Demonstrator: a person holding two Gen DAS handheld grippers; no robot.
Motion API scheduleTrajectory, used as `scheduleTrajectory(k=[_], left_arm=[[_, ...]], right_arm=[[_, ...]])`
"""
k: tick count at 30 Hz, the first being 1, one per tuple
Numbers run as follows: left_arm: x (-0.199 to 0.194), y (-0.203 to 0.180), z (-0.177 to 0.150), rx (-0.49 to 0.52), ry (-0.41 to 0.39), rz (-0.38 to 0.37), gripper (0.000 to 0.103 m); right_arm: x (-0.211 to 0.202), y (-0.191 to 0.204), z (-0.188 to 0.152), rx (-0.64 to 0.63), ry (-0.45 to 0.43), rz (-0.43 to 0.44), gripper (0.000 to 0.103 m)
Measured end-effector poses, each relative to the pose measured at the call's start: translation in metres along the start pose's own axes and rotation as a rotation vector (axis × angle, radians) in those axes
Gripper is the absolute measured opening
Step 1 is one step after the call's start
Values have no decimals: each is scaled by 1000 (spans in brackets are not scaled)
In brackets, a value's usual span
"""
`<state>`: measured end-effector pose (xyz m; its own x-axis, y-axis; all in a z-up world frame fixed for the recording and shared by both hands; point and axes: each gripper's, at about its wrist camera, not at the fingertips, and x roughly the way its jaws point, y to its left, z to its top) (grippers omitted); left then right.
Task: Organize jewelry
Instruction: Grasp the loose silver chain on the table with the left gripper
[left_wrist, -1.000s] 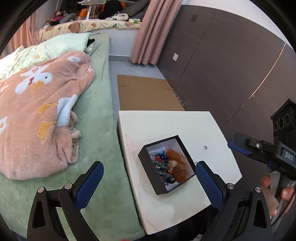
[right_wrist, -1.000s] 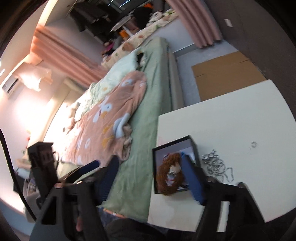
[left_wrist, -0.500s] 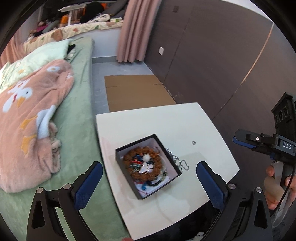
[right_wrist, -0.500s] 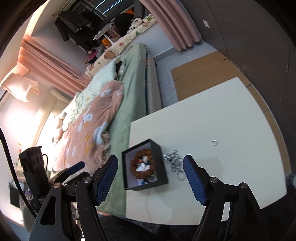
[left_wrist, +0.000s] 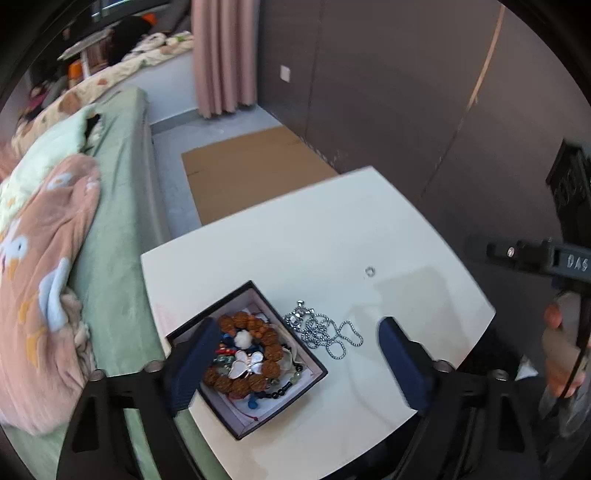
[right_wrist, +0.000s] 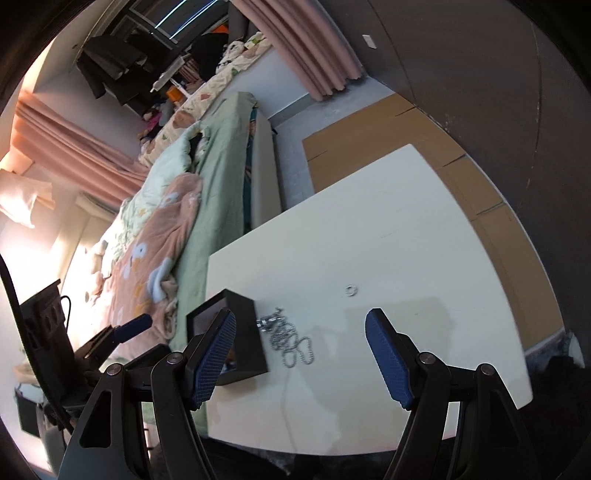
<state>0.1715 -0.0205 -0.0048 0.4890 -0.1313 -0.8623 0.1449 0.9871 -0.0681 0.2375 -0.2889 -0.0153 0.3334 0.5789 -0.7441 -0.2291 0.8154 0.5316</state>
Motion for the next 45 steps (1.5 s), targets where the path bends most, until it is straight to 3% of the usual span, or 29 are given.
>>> scheduleTrajectory(k=[5, 8, 14, 20, 36, 43, 44, 45], left_arm=[[28, -15, 6, 62, 90, 38, 71], [45, -19, 9, 77, 150, 51, 59], [74, -32, 16, 142, 248, 65, 57], [102, -43, 18, 197, 339, 68, 47], [164, -37, 26, 239, 495, 116, 47], [161, -35, 27, 235, 478, 88, 44], [159, -35, 26, 239, 468, 92, 37], [158, -35, 25, 235, 462, 104, 22]], right_arm=[[3, -23, 3, 29, 15, -22, 73], [-1, -33, 5, 41, 8, -17, 73], [-2, -47, 10, 66, 8, -14, 73], [1, -52, 12, 77, 15, -2, 73], [6, -48, 15, 72, 32, 4, 73], [11, -48, 17, 62, 44, 0, 73], [11, -48, 17, 62, 45, -2, 73], [12, -47, 17, 62, 46, -1, 73]])
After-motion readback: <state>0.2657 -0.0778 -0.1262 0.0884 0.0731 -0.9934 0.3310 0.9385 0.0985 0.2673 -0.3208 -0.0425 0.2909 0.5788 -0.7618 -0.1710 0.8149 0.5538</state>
